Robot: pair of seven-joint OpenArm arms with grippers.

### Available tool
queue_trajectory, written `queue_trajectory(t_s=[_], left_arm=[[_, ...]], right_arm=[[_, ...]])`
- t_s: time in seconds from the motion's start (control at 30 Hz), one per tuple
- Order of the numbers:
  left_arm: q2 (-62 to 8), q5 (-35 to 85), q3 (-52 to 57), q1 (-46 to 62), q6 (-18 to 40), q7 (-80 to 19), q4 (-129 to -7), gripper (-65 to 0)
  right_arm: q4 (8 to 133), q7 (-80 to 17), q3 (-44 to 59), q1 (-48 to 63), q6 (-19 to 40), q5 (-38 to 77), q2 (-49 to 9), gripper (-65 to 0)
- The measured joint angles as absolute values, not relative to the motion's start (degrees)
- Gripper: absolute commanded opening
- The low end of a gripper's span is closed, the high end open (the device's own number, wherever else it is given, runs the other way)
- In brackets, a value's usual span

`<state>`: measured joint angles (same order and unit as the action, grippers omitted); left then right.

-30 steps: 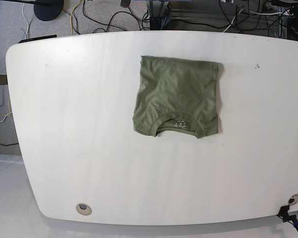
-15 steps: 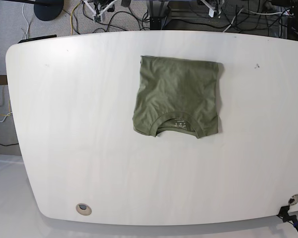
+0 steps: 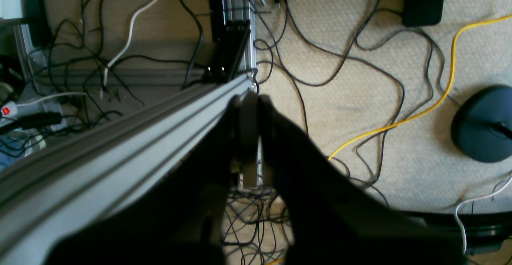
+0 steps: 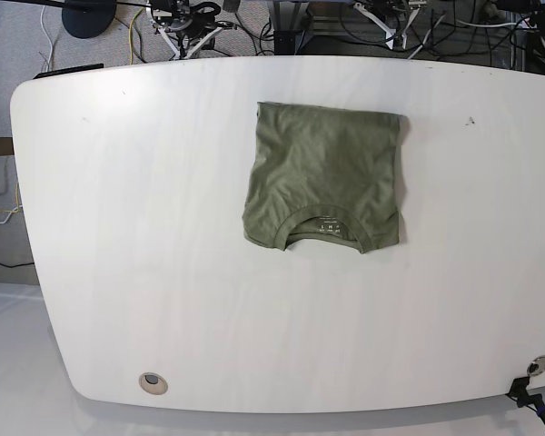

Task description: Fold the T-shirt properly

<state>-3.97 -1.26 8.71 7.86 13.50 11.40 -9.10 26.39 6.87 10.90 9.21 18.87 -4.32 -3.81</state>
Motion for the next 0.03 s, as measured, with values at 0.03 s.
queue_trajectory(t_s=[0.03], left_arm=[[-4.0,-1.3,8.7,7.9,13.5,11.5,-9.1,-65.0]], right_arm=[[26.4,6.8,10.9,8.8,18.9,-4.3,-3.8,-65.0]])
